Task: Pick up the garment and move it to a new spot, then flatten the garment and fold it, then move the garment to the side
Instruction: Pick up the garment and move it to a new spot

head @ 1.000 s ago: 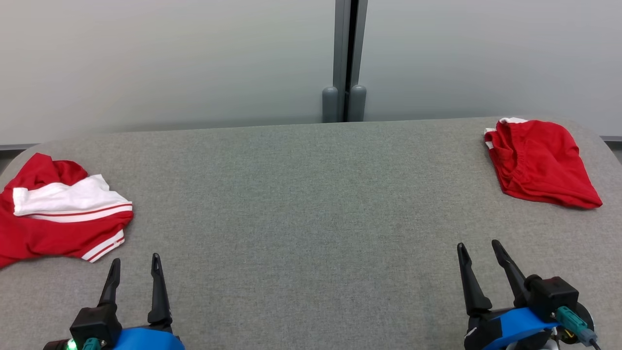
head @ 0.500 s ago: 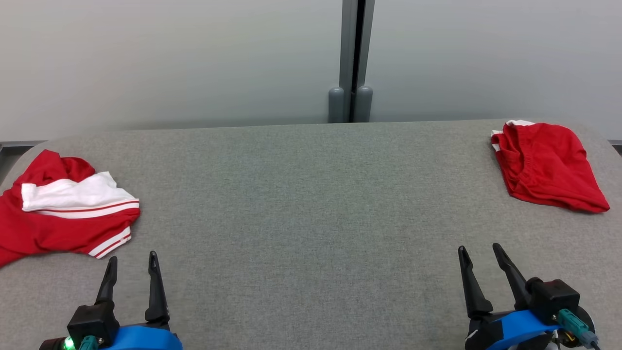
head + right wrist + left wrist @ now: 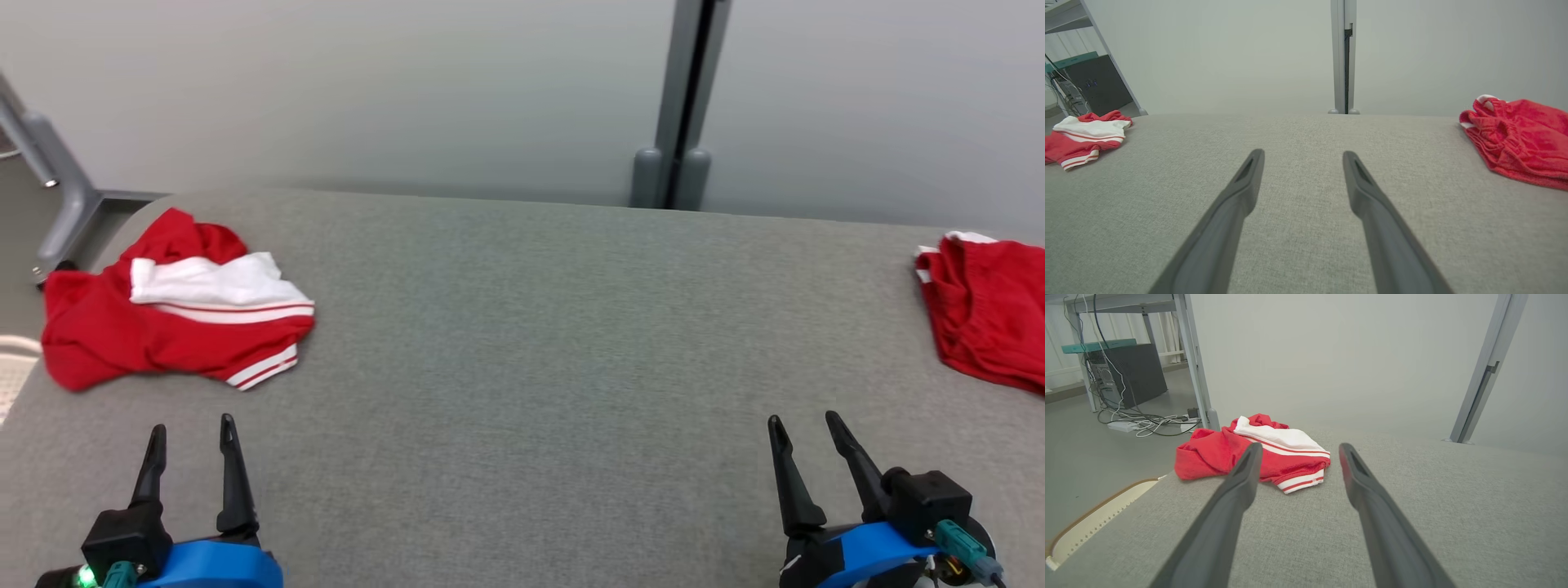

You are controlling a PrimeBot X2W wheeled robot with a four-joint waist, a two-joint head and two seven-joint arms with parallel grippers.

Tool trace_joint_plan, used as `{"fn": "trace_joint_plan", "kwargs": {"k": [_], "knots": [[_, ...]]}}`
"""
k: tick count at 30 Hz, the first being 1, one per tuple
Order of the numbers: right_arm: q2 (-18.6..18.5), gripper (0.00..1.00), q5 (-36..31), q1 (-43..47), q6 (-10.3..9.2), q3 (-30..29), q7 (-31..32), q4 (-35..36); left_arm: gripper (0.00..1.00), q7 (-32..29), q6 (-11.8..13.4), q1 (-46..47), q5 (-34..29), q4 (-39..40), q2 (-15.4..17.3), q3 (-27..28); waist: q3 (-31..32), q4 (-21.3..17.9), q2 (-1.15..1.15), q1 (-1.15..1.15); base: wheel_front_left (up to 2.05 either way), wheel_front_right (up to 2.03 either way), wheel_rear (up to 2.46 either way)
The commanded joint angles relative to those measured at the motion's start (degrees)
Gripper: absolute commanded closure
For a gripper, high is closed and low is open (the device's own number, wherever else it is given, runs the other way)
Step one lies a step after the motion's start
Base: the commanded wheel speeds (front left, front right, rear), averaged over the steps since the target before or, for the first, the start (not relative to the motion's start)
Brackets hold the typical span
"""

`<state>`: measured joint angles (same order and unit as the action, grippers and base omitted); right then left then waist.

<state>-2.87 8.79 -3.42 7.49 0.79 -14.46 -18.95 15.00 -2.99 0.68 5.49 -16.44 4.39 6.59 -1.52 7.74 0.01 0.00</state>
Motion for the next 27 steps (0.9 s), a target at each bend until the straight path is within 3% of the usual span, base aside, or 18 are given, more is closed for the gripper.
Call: {"fn": "trace_joint_plan", "kwargs": {"k": [1,17,27], "knots": [[-0.05,0.0,-0.15,-0.66,0.01,0.0,-0.23,-0.18,0.0,0.26,0.03,0.67,0.25,0.01,0.62,0.46,-0.72,1.61,-0.01,0.0,0.0,0.0,0.0],[-0.09,0.0,-0.56,-0.9,0.01,-0.02,-0.38,-1.01,0.0,0.26,1.18,-0.93,0.44,1.05,1.0,1.89,-0.82,12.9,-0.01,0.0,0.0,0.0,0.0],[-0.08,0.0,-0.89,-2.01,0.01,0.8,-0.4,-1.6,0.0,0.26,1.51,-1.41,0.99,1.54,1.3,3.18,-1.31,16.9,-0.01,0.0,0.0,0.0,0.0]]}}
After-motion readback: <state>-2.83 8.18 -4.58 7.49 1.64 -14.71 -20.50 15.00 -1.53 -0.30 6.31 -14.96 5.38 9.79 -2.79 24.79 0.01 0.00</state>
